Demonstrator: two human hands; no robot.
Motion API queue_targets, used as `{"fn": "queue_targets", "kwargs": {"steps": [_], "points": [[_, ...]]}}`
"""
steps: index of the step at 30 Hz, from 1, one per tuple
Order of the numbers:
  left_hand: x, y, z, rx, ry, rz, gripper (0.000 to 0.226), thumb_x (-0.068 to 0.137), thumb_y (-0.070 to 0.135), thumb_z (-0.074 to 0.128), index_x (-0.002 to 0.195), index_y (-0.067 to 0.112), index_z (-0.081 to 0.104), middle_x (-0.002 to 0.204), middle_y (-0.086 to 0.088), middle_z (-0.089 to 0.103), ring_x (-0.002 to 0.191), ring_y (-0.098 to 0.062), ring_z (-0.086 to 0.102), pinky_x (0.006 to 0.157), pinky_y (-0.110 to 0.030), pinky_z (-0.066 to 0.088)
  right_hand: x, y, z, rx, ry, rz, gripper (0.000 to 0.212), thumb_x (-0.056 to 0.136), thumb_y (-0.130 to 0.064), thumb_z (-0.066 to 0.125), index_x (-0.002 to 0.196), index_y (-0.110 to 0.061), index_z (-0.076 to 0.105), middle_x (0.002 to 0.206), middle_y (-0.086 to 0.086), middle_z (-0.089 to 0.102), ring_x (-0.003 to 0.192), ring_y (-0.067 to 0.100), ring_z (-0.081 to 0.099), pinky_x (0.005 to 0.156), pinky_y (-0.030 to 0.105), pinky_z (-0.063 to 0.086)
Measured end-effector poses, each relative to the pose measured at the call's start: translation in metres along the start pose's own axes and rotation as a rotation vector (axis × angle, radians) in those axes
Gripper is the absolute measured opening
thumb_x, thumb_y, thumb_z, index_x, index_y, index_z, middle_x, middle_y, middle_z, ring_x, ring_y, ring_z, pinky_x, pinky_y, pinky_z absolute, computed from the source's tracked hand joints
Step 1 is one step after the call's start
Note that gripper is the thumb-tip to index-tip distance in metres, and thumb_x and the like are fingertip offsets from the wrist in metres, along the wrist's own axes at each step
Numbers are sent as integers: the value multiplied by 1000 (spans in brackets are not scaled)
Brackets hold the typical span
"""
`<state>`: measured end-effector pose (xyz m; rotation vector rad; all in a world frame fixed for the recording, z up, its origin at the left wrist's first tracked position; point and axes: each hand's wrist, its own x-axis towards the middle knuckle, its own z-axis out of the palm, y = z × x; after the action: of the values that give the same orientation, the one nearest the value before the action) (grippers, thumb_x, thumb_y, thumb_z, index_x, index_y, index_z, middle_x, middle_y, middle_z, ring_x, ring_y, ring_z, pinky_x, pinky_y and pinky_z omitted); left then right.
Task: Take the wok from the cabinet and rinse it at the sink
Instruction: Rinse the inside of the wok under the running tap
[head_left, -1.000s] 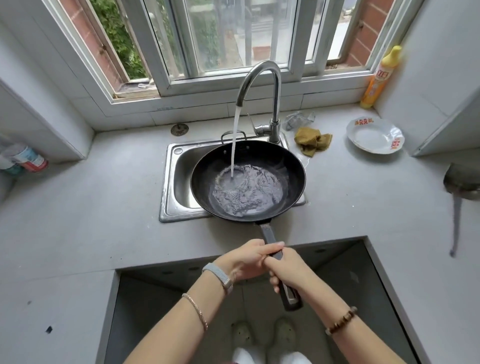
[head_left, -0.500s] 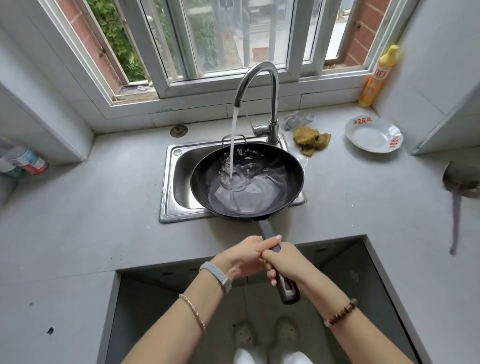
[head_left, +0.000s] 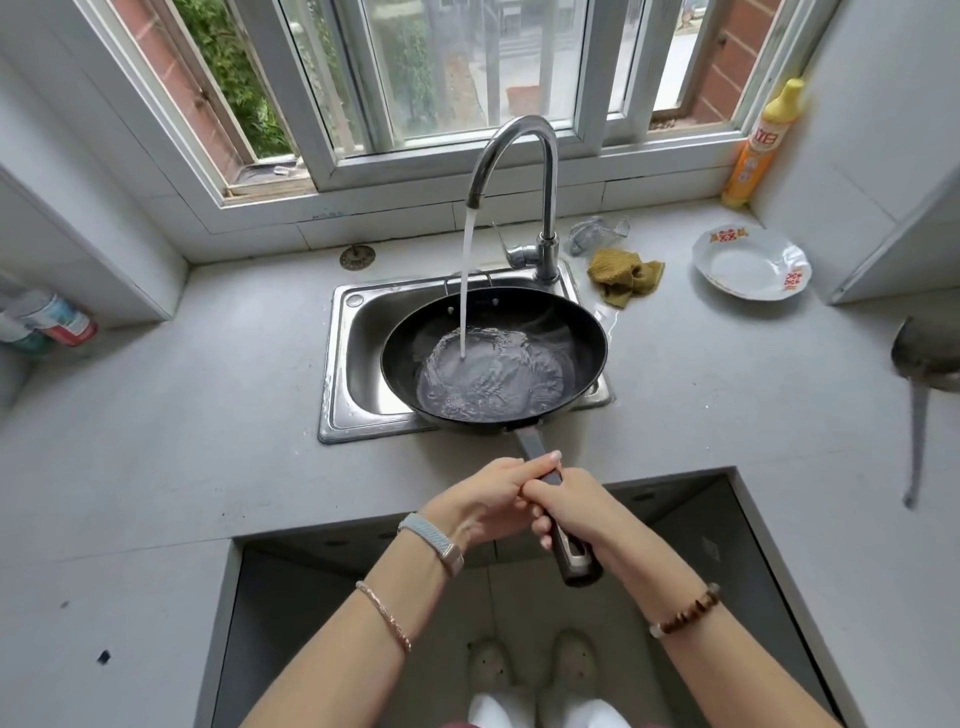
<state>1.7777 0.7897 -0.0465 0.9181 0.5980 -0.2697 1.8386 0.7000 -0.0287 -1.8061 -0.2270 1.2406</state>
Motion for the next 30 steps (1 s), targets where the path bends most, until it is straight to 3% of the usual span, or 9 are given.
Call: {"fn": "queue_targets", "kwargs": {"steps": [5,8,11,20,27,30], "points": [[-3,17,-3,-47,30,0,43,100,28,46,64,7,57,34,-1,39,29,-14,46,37,-22,45,3,-22,1,34,-14,10,11,84,-4,49,74,-5,54,51,5,52,37,13,49,39,21,45],[-4,15,-4,-32,24,3,39,100,29,46,69,6,54,35,-1,39,30,-14,47,38,-23,45,3,-20,3,27,-17,16,11,84,-4,48,75,-6,53,51,5,52,39,15,49,40,23,46],[-3,6,-7,3,-15,0,34,99,29,47,79,3,52,38,-4,41,33,-17,49,41,-25,48,2,-7,2,0,-23,23,9,83,-5,48,75,-4,52,51,5,51,39,16,50,42,25,47],[6,-37,-8,114,-73,-40,38,96,31,55,76,-1,51,47,-11,51,40,-24,56,48,-34,53,-7,39,-3,-64,-56,19,13,84,1,45,74,-5,52,52,7,47,38,16,46,40,25,45],[0,-3,4,19,-44,-6,45,100,27,46,63,6,59,41,-6,43,36,-20,51,44,-30,51,-4,3,-9,-42,-32,2,14,87,-5,47,75,-3,54,52,5,48,36,12,47,38,22,43],[-3,14,4,-10,-16,-1,41,101,26,43,68,5,54,38,-2,42,34,-15,49,42,-26,49,0,-16,-9,25,-45,23,14,87,-4,48,73,-4,52,46,2,48,33,10,46,37,19,42]]}}
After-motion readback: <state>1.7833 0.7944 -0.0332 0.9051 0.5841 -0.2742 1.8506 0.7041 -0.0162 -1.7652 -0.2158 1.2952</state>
